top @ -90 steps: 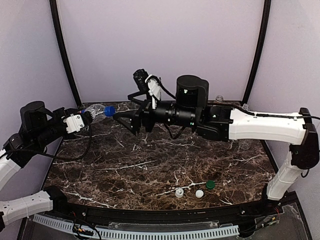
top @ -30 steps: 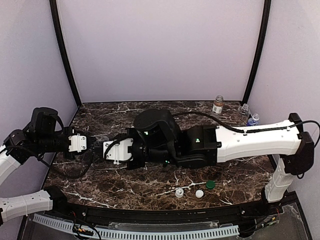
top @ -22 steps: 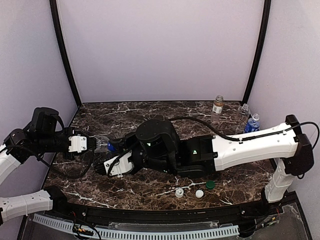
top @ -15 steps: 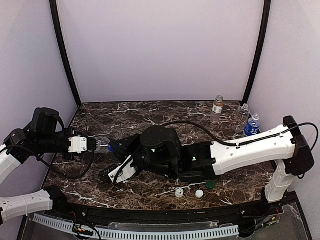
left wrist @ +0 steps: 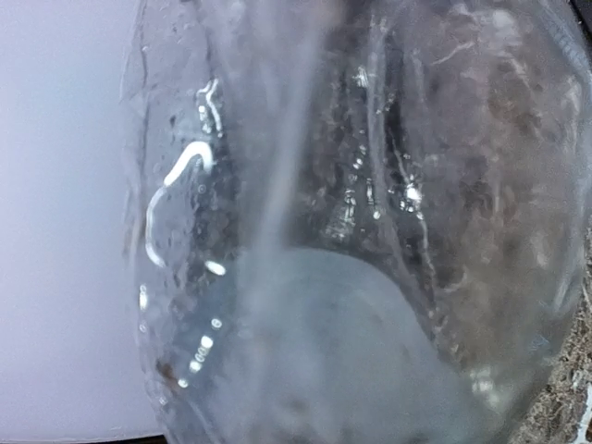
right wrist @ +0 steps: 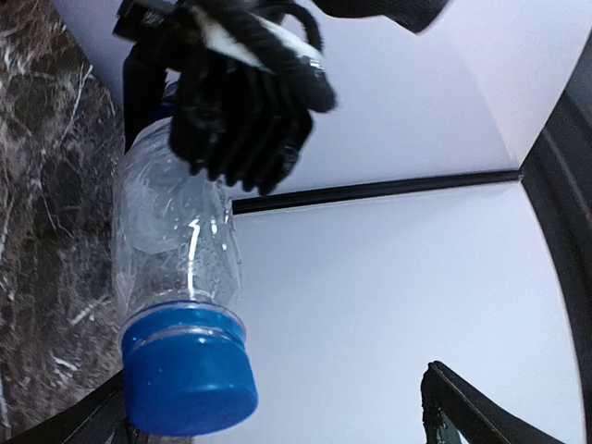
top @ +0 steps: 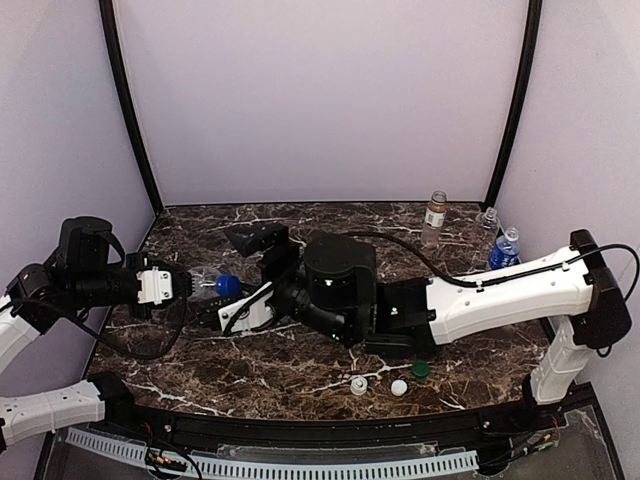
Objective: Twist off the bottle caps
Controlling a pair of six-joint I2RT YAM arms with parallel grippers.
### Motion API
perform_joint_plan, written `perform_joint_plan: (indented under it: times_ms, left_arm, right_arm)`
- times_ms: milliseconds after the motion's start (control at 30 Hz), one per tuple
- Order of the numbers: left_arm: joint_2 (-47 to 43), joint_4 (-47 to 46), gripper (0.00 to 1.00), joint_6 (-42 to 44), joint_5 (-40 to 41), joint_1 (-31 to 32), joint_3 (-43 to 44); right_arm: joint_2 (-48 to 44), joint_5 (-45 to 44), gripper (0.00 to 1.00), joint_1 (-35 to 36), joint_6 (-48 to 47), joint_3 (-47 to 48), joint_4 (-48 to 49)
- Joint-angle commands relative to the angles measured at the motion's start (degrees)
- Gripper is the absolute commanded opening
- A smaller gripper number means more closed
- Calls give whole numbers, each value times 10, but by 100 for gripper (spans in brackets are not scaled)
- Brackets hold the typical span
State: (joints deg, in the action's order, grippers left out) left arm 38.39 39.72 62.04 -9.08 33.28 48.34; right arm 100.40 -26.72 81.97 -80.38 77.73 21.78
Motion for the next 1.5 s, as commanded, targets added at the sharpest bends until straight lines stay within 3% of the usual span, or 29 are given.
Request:
perform_joint_plan:
  times_ms: [0, 133, 367, 467, 700, 933, 1067, 1200, 1467]
  left_arm:
    - [-7, -116, 31, -15, 74, 1, -34]
    - [-10, -222, 32, 4, 161, 1, -59]
    - [-8, -304, 32, 58, 227, 2, -79]
    - [-6, -312, 32, 66, 228, 3, -80]
    - [-7, -309, 32, 69, 226, 5, -84]
    - [-6, -308, 33, 69, 223, 5, -86]
    - [-6, -307, 33, 72, 223, 5, -88]
    - [-6, -308, 33, 74, 224, 6, -88]
    - [-4, -312, 33, 73, 233, 6, -87]
  right_arm:
    - [-54, 35, 99, -17, 273, 37, -66]
    - [-64, 230, 99, -68, 541, 84, -198]
    - [-32, 436, 98, -183, 984, 107, -173]
    - [-6, 479, 97, -201, 1073, 125, -162]
    - [37, 495, 84, -202, 1127, 163, -171]
    - [55, 510, 56, -199, 1139, 172, -157]
    - [68, 514, 52, -199, 1140, 184, -170]
    - [77, 513, 38, -199, 1136, 198, -182]
    - [78, 511, 37, -197, 1132, 202, -215]
